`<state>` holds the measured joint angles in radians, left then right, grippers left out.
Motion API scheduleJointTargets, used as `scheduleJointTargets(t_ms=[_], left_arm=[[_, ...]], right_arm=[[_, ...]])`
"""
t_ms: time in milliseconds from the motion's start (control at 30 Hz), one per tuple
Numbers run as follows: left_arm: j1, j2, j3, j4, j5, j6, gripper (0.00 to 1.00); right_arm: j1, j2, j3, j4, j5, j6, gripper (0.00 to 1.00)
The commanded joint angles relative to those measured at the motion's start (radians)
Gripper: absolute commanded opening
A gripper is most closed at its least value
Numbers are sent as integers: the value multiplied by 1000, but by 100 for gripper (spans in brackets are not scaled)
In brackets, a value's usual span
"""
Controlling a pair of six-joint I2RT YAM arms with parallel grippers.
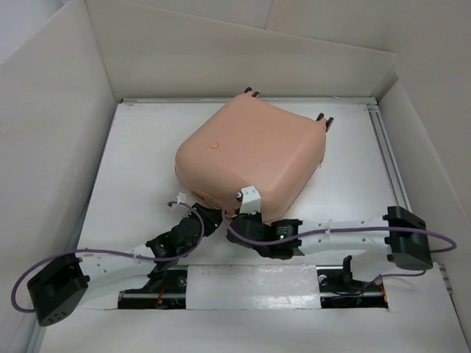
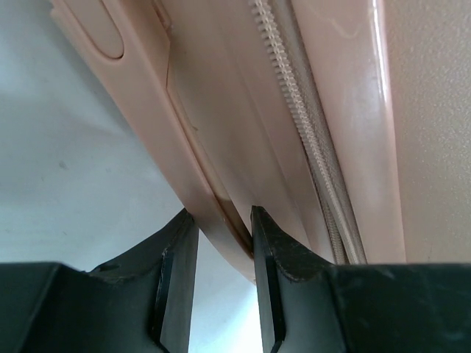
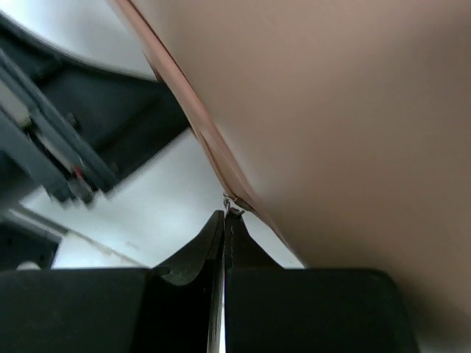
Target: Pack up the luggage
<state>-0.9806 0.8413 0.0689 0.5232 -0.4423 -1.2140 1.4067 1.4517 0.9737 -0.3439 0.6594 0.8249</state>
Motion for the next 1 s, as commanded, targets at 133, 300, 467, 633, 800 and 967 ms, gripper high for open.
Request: scheduleJointTargets(t_ms=[133, 300, 467, 633, 800, 967], left_arm=[[-112, -197, 0, 69, 183, 13, 0], [-112, -307, 74, -126, 157, 82, 0], [-112, -381, 184, -312, 96, 157, 31], [-112, -433, 316, -506, 54, 231, 98], [-112, -534, 391, -552, 13, 298, 100], [-102, -345, 668, -607, -207, 401, 96]], right_arm=[[21, 95, 284, 367, -73, 86, 4], [21, 15, 270, 303, -152, 34, 39], [75, -218, 197, 103, -50, 59, 69], [3, -441, 123, -6, -23, 37, 79], [-220, -559, 132, -188, 46, 6, 38], [-681, -628, 89, -257, -61, -98, 2]])
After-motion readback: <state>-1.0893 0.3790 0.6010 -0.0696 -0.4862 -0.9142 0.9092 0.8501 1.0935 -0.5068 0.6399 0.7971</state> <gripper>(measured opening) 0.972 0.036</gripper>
